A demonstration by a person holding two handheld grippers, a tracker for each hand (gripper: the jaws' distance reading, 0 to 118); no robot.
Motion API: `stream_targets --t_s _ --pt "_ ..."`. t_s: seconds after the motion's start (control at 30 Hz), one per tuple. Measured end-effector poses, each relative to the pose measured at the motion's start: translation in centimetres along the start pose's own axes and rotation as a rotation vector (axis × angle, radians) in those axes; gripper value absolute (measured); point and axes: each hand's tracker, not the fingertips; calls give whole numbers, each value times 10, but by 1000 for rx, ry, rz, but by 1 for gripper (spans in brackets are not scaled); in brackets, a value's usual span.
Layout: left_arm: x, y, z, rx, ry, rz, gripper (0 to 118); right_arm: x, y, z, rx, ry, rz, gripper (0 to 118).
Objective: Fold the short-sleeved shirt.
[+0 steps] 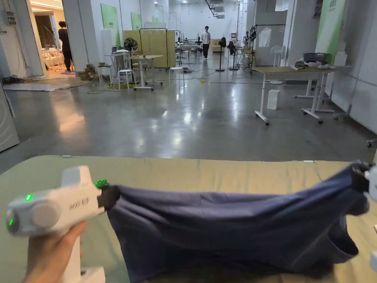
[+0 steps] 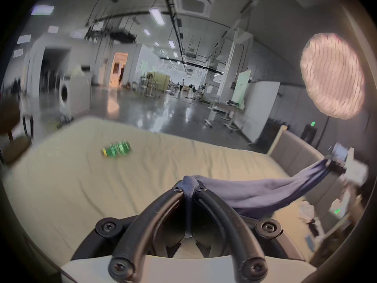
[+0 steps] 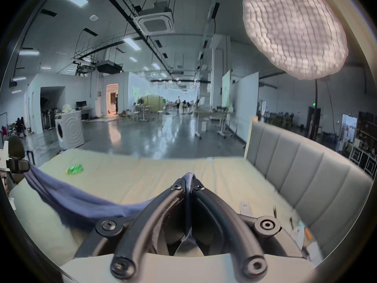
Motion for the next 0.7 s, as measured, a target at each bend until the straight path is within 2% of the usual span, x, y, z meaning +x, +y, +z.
stream_targets --t_s 0.07,0.1,0.13,0.17,0.2,0.23,0.27,0.33,0.37,0.5,0.63,0.7 --pt "-7 -46 32 -26 32 -22 5 19 -44 18 -74 22 4 4" --pt "-10 -71 52 -26 31 -33 5 -2 -79 62 -8 8 0 4" --pt "-14 -90 66 -49 29 -47 5 3 -97 76 -48 29 28 4" --pt "-18 -113 83 -65 37 -43 5 8 -120 91 -130 20 1 4" --pt "-31 -136 98 -84 34 -41 5 15 -140 106 -127 4 -17 4" --pt "-35 -152 110 -112 49 -50 5 -6 -160 141 -142 -36 21 4" --pt "-37 -173 128 -133 101 -33 5 -10 -181 161 -170 -37 2 4" --pt "-44 -201 155 -191 51 -32 5 -14 -212 189 -228 -73 15 4" --pt "-43 -215 169 -218 89 -49 5 -10 -229 204 -262 -74 6 4" --pt "-40 -242 197 -306 98 -64 5 -4 -269 238 -348 -112 -33 4" --pt "-41 -256 193 -375 96 -188 5 0 -295 237 -398 -114 -3 4" --pt "-42 -258 187 -383 94 -181 5 0 -299 231 -421 -95 25 4"
